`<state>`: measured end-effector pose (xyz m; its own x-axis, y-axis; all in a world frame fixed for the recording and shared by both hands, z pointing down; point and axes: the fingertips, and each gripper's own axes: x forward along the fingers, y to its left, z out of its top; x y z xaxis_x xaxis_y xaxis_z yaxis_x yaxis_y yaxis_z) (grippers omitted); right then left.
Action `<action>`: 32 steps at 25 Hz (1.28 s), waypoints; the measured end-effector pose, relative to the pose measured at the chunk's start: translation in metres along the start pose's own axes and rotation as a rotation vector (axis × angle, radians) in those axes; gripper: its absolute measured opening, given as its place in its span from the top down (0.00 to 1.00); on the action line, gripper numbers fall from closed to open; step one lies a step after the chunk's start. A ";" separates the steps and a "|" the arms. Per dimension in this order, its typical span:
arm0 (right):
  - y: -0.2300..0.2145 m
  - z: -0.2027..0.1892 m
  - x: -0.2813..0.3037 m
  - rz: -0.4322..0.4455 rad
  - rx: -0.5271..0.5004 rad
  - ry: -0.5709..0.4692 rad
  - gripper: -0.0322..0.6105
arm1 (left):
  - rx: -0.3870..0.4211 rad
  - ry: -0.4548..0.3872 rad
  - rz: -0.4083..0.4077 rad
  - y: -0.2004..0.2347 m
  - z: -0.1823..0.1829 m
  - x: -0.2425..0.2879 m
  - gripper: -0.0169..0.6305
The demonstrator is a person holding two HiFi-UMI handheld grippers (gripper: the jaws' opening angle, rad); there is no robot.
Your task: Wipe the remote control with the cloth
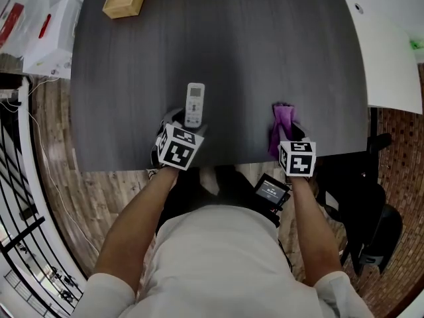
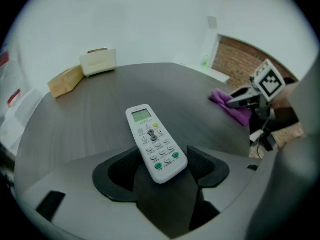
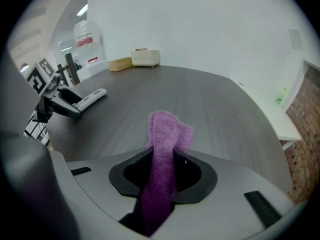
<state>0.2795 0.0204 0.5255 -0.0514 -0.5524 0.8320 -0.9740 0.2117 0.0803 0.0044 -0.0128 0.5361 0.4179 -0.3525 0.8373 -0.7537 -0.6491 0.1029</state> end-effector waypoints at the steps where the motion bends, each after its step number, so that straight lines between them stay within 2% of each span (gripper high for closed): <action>1: 0.002 0.000 -0.001 0.010 -0.007 -0.001 0.78 | 0.069 0.003 -0.039 -0.004 -0.002 -0.001 0.50; 5: 0.020 0.008 -0.010 0.076 -0.082 -0.036 0.79 | 0.359 0.019 -0.179 -0.028 -0.011 -0.007 0.51; 7: 0.031 0.012 -0.013 0.101 -0.138 -0.042 0.79 | 0.414 0.013 -0.192 -0.031 -0.013 -0.010 0.51; 13: 0.068 0.047 -0.028 0.164 -0.254 -0.119 0.80 | 0.310 -0.066 -0.157 -0.020 -0.001 -0.023 0.51; 18: 0.138 0.089 -0.042 0.311 -0.396 -0.200 0.80 | 0.242 -0.052 -0.129 -0.022 -0.010 -0.020 0.51; 21: 0.183 0.104 -0.044 0.397 -0.513 -0.223 0.80 | 0.154 -0.074 -0.132 -0.023 -0.010 -0.017 0.51; 24: 0.216 0.108 -0.041 0.474 -0.609 -0.210 0.80 | 0.079 -0.088 -0.151 -0.022 -0.009 -0.014 0.52; 27: 0.241 0.105 -0.037 0.534 -0.697 -0.174 0.80 | 0.032 -0.100 -0.152 -0.018 -0.011 -0.013 0.57; 28: 0.248 0.103 -0.035 0.550 -0.728 -0.162 0.80 | 0.026 -0.103 -0.152 -0.017 -0.011 -0.013 0.60; 32: 0.270 0.100 -0.029 0.602 -0.824 -0.120 0.80 | 0.034 -0.111 -0.159 -0.017 -0.009 -0.013 0.61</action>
<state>-0.0039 0.0132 0.4681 -0.5474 -0.2389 0.8020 -0.3273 0.9432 0.0576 0.0066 0.0089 0.5281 0.5853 -0.3145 0.7473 -0.6567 -0.7245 0.2094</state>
